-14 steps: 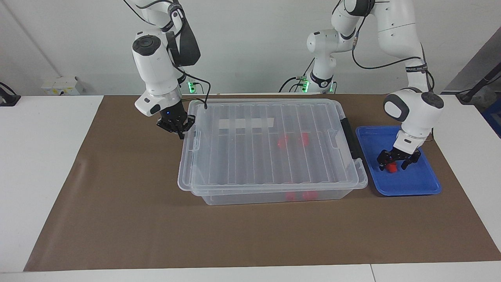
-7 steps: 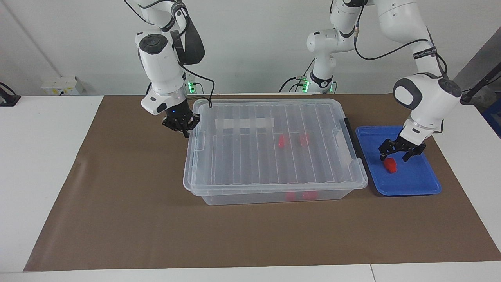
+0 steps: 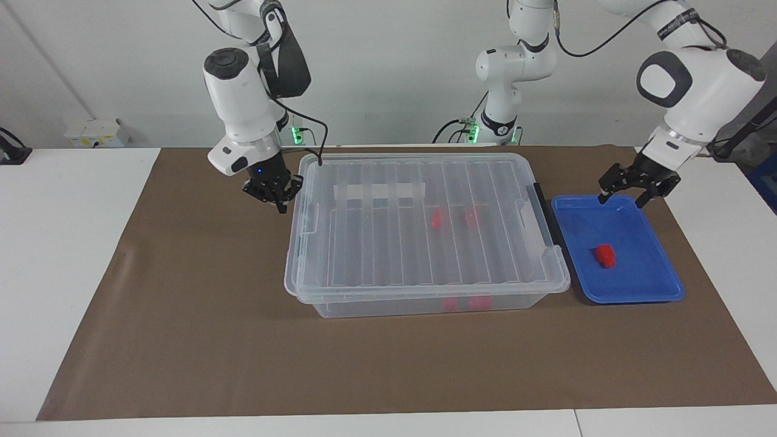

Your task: Place red block in blue tray from box

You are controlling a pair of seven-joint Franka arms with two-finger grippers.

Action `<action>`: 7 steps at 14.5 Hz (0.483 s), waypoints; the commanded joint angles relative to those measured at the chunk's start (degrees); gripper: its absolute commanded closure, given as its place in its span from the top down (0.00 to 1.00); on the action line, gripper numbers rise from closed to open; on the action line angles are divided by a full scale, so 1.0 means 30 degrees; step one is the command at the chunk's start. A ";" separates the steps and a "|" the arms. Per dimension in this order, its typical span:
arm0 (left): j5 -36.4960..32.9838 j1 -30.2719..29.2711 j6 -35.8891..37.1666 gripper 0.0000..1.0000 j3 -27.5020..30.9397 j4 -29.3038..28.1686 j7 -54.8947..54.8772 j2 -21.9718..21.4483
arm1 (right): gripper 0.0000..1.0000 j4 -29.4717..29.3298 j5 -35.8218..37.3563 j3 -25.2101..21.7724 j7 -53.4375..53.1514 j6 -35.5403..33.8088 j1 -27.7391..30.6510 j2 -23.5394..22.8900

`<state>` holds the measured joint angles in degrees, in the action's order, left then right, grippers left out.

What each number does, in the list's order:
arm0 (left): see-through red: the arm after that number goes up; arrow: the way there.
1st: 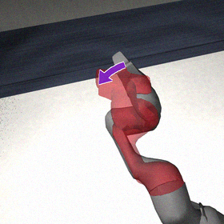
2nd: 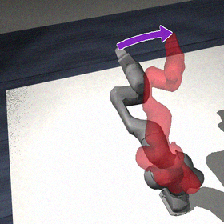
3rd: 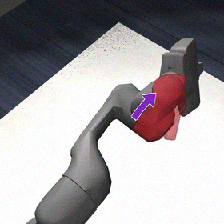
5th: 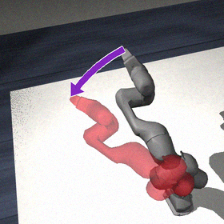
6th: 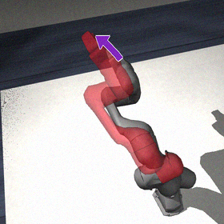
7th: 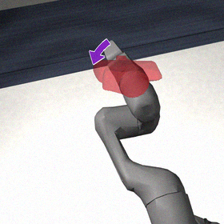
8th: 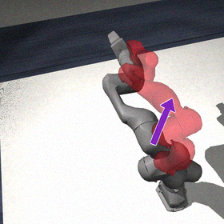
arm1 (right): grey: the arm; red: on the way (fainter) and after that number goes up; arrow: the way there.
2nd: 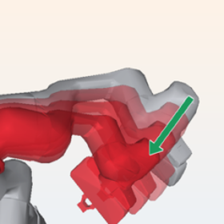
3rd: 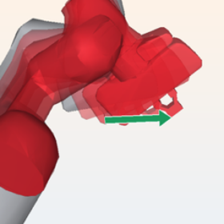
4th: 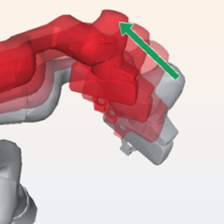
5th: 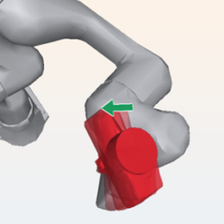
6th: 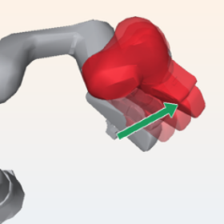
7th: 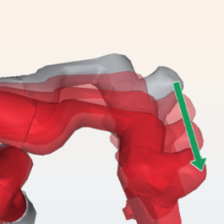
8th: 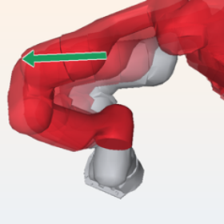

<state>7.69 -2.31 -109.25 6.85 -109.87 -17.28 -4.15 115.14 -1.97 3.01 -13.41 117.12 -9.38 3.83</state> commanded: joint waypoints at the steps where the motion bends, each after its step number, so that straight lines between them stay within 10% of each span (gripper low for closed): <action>1: -0.1503 0.0680 0.2218 1.00 -0.1426 0.0990 0.4276 -0.1340 | 0.16 -0.0615 -0.0339 0.0081 -0.0129 -0.1274 0.1510 0.0566; 3: -0.2328 0.0798 0.4212 1.00 -0.2980 0.2427 0.7153 -0.1341 | 1.00 -0.0673 -0.0339 0.0081 0.0048 -0.1625 0.2361 0.0919; 7: -0.2330 0.0709 0.4336 1.00 -0.3250 0.1846 0.7488 -0.1692 | 1.00 -0.2453 -0.0310 0.0081 0.0019 -0.3584 0.3652 0.1038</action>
<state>1.53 -0.22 -97.39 -3.88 -104.06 4.87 -9.17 111.30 -1.97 2.62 -13.41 110.20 -0.25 6.72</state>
